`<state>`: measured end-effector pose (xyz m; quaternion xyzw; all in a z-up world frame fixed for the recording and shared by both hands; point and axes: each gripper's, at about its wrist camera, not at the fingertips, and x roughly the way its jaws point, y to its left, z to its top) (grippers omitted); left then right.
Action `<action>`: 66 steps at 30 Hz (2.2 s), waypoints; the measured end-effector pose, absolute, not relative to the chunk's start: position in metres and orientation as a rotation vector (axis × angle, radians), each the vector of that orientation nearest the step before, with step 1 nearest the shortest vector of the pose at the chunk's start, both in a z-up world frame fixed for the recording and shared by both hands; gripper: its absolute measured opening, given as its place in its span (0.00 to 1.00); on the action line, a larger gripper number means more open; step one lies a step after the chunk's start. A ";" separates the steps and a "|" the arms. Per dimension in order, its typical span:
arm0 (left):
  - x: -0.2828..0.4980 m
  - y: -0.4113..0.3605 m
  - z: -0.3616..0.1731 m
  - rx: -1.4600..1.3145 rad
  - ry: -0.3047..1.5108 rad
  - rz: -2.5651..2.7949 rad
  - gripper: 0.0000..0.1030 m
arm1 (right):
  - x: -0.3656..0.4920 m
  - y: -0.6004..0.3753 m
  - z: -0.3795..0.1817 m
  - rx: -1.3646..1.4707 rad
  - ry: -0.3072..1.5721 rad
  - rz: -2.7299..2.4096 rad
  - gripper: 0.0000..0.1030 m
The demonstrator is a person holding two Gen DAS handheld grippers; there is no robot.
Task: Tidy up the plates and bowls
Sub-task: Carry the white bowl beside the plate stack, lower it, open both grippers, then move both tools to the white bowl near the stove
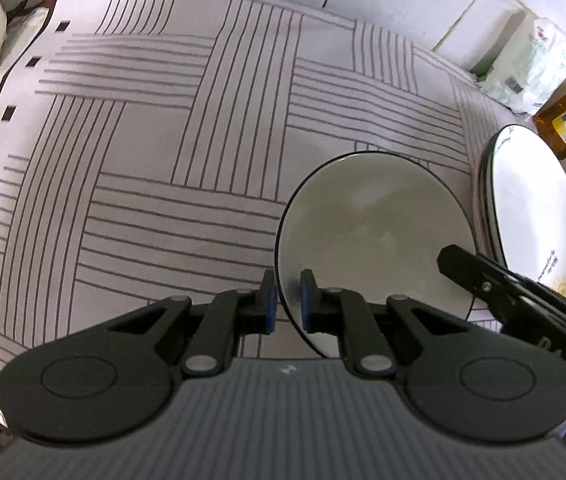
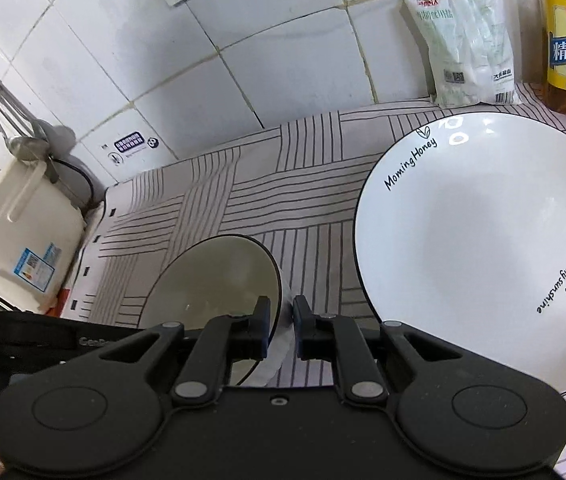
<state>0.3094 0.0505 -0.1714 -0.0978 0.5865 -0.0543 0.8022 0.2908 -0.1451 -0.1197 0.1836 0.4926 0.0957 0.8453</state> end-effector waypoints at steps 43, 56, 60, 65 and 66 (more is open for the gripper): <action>0.186 -0.072 -0.013 0.155 1.144 -0.451 0.88 | 0.118 -0.262 0.048 0.116 0.835 0.125 0.73; 0.190 -0.156 -0.028 0.243 1.109 -0.556 0.97 | 0.078 -0.331 0.008 0.099 0.837 -0.102 0.89; 0.199 -0.188 -0.035 0.221 1.130 -0.644 0.97 | 0.072 -0.351 -0.021 0.109 0.834 -0.207 0.89; 0.209 -0.230 -0.050 0.187 1.113 -0.687 0.97 | 0.068 -0.375 -0.055 0.167 0.820 -0.304 0.89; 0.211 -0.240 -0.055 0.180 1.113 -0.693 0.97 | 0.068 -0.379 -0.062 0.174 0.821 -0.317 0.89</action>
